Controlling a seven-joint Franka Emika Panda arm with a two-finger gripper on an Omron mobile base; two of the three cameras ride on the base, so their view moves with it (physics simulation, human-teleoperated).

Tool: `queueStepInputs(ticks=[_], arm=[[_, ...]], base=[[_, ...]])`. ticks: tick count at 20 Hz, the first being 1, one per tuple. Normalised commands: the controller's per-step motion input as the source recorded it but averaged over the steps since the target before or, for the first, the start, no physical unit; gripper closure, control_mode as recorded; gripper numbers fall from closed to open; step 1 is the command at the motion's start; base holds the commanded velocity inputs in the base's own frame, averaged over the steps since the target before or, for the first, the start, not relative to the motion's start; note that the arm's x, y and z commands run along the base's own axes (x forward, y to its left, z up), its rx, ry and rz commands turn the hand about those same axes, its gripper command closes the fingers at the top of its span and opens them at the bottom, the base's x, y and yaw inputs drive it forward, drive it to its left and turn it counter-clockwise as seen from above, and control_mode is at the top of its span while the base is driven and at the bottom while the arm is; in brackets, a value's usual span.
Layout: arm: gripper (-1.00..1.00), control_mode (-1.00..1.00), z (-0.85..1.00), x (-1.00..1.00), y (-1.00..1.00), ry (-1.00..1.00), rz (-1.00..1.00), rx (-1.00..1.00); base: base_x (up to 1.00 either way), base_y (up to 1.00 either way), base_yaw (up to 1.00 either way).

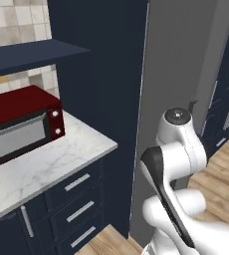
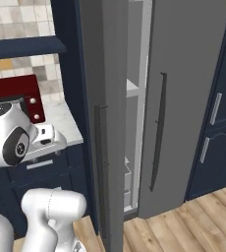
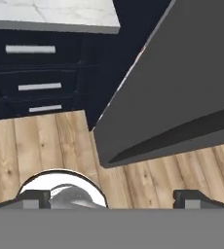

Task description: Take the sweet potato and bell pepper from the highest rack and move them to the second highest rack where the peach and mango are located, to maximize freezer space. Close the freezer door after rearranging.

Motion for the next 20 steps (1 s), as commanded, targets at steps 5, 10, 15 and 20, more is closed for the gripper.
queueStepInputs(ticks=[5,10,15,20], arm=[[-1.00,-1.00,0.06,0.61,0.00,-0.05,-0.19,0.00],[-1.00,-1.00,0.03,0.77,-0.25,-0.17,-0.04,0.00],[-1.00,-1.00,0.00,0.85,-0.16,-0.21,0.00,0.00],[-1.00,-1.00,-0.05,0.94,-0.25,-0.08,0.00,0.00]], base=[[0.00,0.00,0.00],[0.00,0.00,0.00],[0.00,0.00,0.00],[0.00,0.00,0.00]])
